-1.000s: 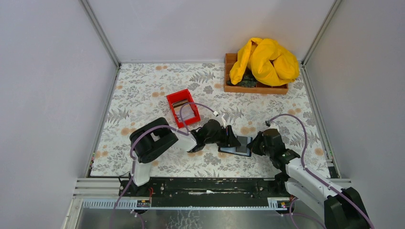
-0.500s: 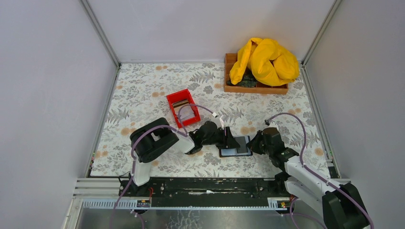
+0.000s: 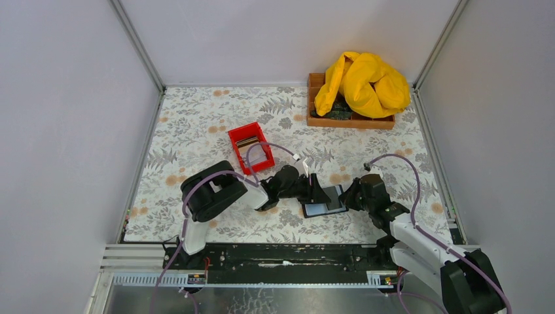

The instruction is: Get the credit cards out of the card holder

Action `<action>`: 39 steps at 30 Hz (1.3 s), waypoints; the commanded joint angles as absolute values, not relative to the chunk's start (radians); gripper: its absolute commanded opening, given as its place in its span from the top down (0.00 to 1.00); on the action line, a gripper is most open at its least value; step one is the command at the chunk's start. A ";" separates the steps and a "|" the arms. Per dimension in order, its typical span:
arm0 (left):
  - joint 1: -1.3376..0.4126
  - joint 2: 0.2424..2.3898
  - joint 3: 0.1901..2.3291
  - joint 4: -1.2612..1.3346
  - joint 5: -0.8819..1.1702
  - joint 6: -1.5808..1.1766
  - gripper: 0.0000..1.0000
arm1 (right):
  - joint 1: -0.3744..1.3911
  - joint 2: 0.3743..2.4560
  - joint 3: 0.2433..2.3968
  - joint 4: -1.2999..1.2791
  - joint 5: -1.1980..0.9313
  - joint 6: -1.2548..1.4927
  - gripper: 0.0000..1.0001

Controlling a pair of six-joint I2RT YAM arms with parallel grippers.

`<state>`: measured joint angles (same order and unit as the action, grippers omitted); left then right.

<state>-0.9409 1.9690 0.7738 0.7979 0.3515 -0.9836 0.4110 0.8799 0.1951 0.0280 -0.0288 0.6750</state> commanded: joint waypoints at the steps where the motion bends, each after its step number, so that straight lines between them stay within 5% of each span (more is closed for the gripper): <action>1: -0.947 1.990 0.838 0.964 0.359 -1.014 0.54 | 0.420 0.907 0.196 -0.017 -0.089 0.669 1.00; 27: -0.934 2.028 0.851 1.050 0.331 -1.138 0.53 | 0.420 0.901 0.193 -0.024 -0.096 0.670 1.00; 39: -0.928 2.021 0.859 0.878 0.270 -1.179 0.52 | 0.420 0.886 0.186 -0.029 -0.101 0.670 1.00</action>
<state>-0.9340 2.0171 0.8082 0.9001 0.3309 -1.1629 0.4049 0.8768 0.1989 0.0547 -0.0120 0.6678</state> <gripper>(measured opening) 0.473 0.015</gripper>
